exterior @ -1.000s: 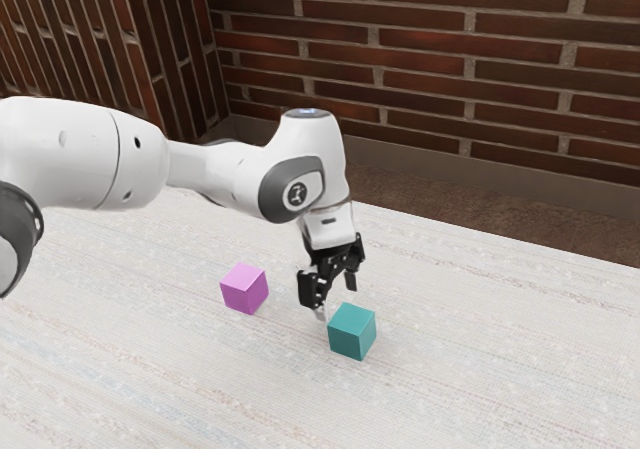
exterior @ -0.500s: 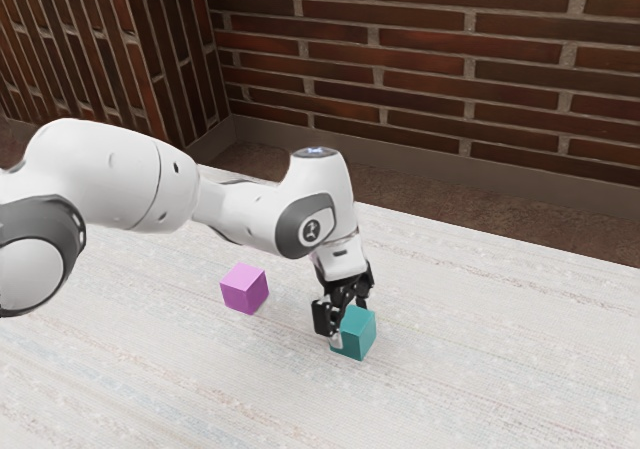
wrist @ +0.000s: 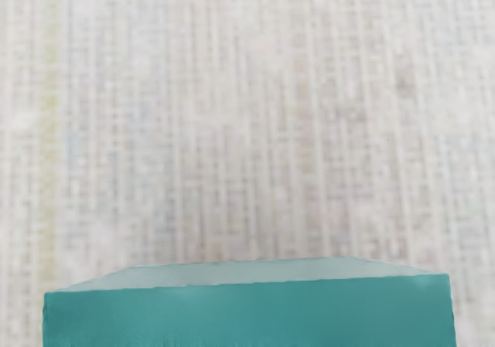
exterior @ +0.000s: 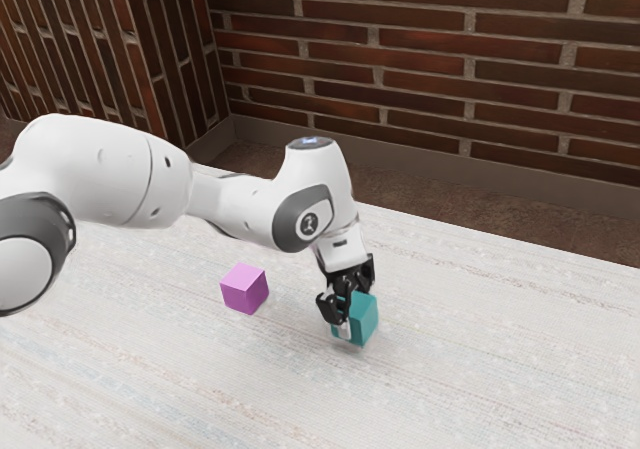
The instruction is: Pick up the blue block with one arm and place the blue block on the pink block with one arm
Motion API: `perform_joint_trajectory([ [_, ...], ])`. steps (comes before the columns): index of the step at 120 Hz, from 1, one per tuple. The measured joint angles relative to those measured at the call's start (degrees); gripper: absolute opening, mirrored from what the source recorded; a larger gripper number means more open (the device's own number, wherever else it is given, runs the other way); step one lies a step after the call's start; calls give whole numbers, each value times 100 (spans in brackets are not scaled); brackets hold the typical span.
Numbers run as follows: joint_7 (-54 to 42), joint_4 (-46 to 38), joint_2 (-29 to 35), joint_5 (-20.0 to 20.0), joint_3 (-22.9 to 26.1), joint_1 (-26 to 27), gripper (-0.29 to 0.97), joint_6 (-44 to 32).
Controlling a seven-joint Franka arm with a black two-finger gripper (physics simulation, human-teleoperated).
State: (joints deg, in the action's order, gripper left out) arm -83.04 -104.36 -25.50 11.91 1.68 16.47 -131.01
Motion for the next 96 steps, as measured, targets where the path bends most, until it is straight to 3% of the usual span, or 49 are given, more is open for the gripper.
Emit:
perform_joint_trajectory([
  [54, -88, -1219, 1836, -156, -1, -1017, 31, 380],
  [96, -374, -1344, 1793, -237, -7, -1751, 30, 681],
])
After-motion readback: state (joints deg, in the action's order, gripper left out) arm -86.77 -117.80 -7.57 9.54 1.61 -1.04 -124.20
